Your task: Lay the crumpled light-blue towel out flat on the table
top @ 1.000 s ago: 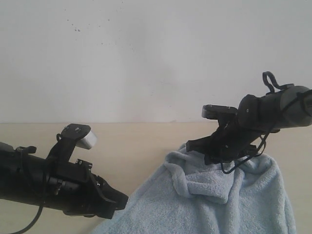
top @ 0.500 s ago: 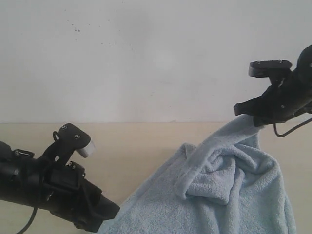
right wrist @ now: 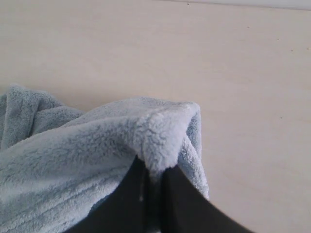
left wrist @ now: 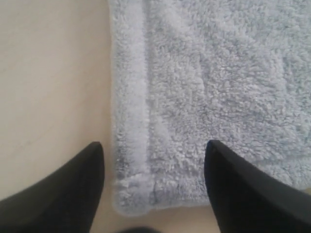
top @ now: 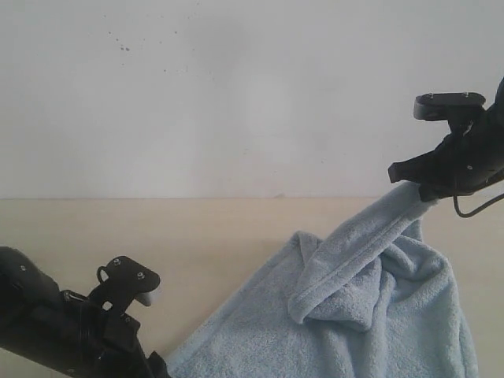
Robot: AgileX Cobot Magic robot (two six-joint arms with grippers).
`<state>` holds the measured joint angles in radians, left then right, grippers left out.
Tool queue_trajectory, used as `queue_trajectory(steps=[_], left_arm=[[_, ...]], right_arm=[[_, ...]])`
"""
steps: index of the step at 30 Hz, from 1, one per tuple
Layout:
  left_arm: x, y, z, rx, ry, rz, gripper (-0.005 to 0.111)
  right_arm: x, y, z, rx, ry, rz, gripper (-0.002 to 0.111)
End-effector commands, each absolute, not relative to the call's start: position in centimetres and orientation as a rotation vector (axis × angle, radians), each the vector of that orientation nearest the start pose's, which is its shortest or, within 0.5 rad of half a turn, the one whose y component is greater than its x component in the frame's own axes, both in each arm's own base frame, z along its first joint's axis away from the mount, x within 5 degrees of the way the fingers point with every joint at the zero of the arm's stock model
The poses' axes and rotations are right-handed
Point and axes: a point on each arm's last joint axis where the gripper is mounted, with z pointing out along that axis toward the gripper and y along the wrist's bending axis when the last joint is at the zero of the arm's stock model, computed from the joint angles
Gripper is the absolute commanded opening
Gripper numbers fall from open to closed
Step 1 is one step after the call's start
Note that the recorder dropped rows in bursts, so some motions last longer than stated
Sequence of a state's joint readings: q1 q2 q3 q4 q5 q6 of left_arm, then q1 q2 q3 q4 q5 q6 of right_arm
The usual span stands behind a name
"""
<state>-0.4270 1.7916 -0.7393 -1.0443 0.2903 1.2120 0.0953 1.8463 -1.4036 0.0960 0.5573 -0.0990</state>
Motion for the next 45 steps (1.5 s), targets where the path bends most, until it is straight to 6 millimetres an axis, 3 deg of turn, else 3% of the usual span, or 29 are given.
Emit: queue_trajectory(steps=[1, 8, 14, 20, 28, 35, 41, 45], left_arm=[[26.6, -14.4, 11.0, 0.868, 2.558, -0.379, 0.059], [26.7, -14.3, 9.6, 0.856, 2.599, -0.353, 0.055], [26.0, -14.5, 7.9, 0.881, 2.685, -0.427, 0.008], [26.1, -14.3, 8.3, 0.904, 2.659, -0.400, 0.004], [26.2, -13.2, 13.4, 0.960, 2.527, -0.266, 0.004], [25.5, -9.9, 19.4, 0.858, 2.454, -0.047, 0.004], [23.3, -7.3, 25.2, 0.753, 2.313, 0.157, 0.004], [20.8, -5.8, 28.4, 0.686, 2.246, 0.220, 0.004]], right_arm=[[41.1, 4.1, 25.3, -0.160, 2.442, 0.091, 0.000], [41.2, 4.1, 25.3, -0.159, 2.436, 0.091, 0.000], [41.1, 4.1, 25.3, -0.160, 2.442, 0.091, 0.000], [40.9, 4.1, 25.6, -0.179, 2.445, 0.077, 0.000], [39.3, 3.0, 30.1, -0.263, 2.316, -0.066, 0.000], [36.8, -1.5, 34.1, -0.037, 2.278, -0.091, 0.000], [33.4, -4.9, 37.3, 0.115, 2.255, -0.124, 0.000], [31.0, -5.8, 39.1, 0.185, 2.250, -0.134, 0.000]])
